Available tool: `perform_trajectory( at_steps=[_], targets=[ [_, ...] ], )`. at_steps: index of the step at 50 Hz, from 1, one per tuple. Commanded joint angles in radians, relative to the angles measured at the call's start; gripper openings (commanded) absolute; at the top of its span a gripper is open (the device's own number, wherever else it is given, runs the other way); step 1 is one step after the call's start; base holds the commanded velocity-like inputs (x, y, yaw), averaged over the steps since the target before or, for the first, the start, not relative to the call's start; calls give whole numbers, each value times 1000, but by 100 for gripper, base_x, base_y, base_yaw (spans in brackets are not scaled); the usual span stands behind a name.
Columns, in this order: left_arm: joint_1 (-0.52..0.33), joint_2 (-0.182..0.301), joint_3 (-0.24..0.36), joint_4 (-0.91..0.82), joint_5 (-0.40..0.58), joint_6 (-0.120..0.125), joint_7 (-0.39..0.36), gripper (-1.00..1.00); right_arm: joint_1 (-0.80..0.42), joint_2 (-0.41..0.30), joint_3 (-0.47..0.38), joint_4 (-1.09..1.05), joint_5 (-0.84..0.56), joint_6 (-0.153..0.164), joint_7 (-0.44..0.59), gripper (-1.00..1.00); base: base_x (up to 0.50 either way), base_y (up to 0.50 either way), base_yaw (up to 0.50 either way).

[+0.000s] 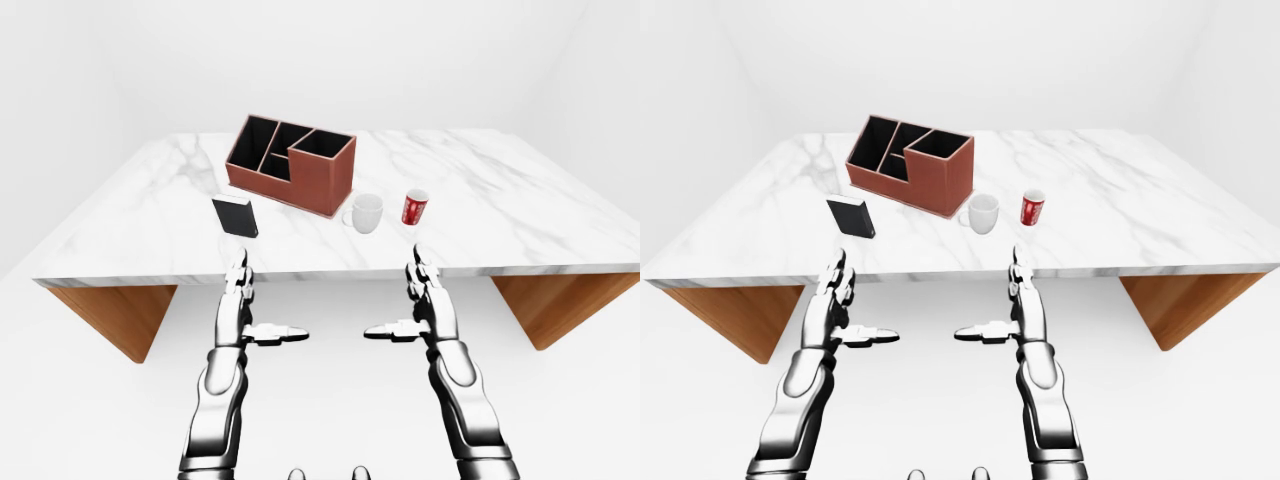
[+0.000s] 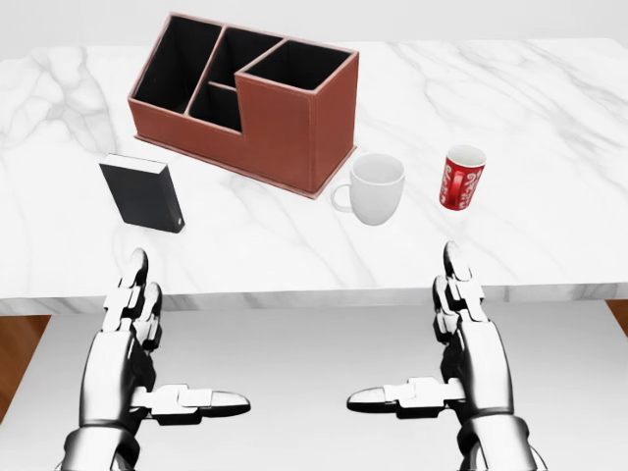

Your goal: Pick up the red mug and place it to the right of the caddy.

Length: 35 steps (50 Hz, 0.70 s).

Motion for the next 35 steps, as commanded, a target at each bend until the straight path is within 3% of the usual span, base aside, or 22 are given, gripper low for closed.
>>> perform_trajectory(
  at_steps=[1, 7, 8, 9, 11, 15, 16, 17, 19, 27, 30, 35],
  targets=[
    [30, 15, 30, -89, -7, 21, -36, 100, 33, -14, -29, -94, 16, 35, 45, 100, 0, 0, 0],
    [53, 11, 32, -154, -9, 47, -42, 100, 47, -12, -32, -146, 8, 58, 42, 100, 0, 0, 0],
    [58, 10, 32, -144, -6, 30, -43, 100, 49, -11, -33, -154, 7, 62, 40, 100, 0, 0, 0],
    [62, 9, 32, -119, -4, -2, -45, 100, 53, -10, -33, -166, 9, 68, 40, 100, 0, 0, 0],
    [68, 10, 34, -119, -4, -11, -49, 100, 68, -8, -30, -210, 14, 74, 47, 100, 0, 0, 0],
    [92, 10, 37, -185, -7, 11, -55, 100, 91, -9, -38, -289, 19, 74, 52, 100, 0, 0, 0],
    [94, 11, 38, -230, -9, 52, -55, 100, 93, -10, -39, -294, 14, 74, 52, 100, 0, 0, 0],
    [97, 10, 39, -249, -8, 64, -54, 100, 95, -9, -42, -303, 16, 74, 53, 100, 0, 0, 0],
    [107, 6, 38, -232, -6, 32, -58, 100, 101, -7, -45, -325, 24, 74, 59, 100, 0, 0, 0],
    [136, 2, 31, -292, -2, 42, -64, 100, 111, -4, -66, -394, 36, 74, 58, 100, 0, 0, 0],
    [136, -1, 40, -297, -7, 35, -60, 100, 115, -3, -68, -409, 41, 74, 58, 100, 0, 0, 0],
    [155, -1, 44, -349, -13, 53, -62, 100, 127, 1, -63, -439, 38, 74, 55, 100, 0, 0, 0]
  ],
)
